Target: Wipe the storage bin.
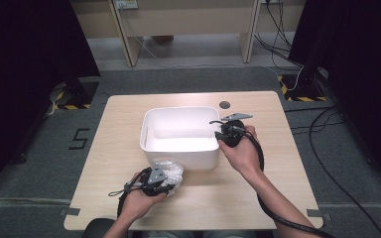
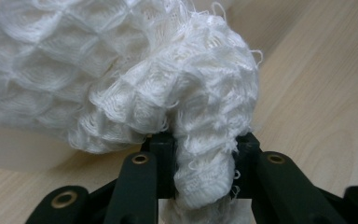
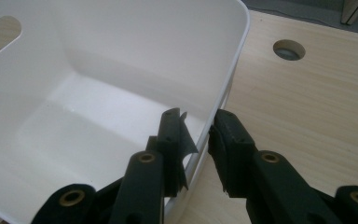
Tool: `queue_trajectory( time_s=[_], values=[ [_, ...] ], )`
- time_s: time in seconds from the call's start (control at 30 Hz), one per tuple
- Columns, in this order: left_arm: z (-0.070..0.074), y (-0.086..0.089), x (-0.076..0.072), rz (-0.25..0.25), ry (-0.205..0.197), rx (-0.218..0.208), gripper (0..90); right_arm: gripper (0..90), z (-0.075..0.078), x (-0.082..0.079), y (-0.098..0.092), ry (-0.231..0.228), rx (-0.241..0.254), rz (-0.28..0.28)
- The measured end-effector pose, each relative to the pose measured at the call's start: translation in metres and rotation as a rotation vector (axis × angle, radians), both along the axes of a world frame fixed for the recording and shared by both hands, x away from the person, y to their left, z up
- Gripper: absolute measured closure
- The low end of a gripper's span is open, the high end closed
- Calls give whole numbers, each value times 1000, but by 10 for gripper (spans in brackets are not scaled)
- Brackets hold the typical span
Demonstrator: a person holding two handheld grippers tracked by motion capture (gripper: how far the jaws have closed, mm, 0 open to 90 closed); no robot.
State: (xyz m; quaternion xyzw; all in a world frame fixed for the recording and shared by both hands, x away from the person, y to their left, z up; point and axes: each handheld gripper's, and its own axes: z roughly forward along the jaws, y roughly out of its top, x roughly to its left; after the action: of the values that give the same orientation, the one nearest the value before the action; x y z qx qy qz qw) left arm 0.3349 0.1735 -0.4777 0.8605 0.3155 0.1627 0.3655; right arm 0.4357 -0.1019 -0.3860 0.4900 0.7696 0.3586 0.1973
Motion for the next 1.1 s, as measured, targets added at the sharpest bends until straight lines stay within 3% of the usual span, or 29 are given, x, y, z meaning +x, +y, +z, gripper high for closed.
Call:
queue_trajectory(
  time_s=[0.47,0.8,1.1],
  values=[
    [31,-4,-7,-17,-86,-38,692,736,0,0,0,1,-1,1],
    [33,-10,-6,-23,-87,-42,692,734,0,0,0,4,0,0],
    [36,-26,-3,-69,-92,-32,692,733,0,0,0,3,-4,1]
  ],
)
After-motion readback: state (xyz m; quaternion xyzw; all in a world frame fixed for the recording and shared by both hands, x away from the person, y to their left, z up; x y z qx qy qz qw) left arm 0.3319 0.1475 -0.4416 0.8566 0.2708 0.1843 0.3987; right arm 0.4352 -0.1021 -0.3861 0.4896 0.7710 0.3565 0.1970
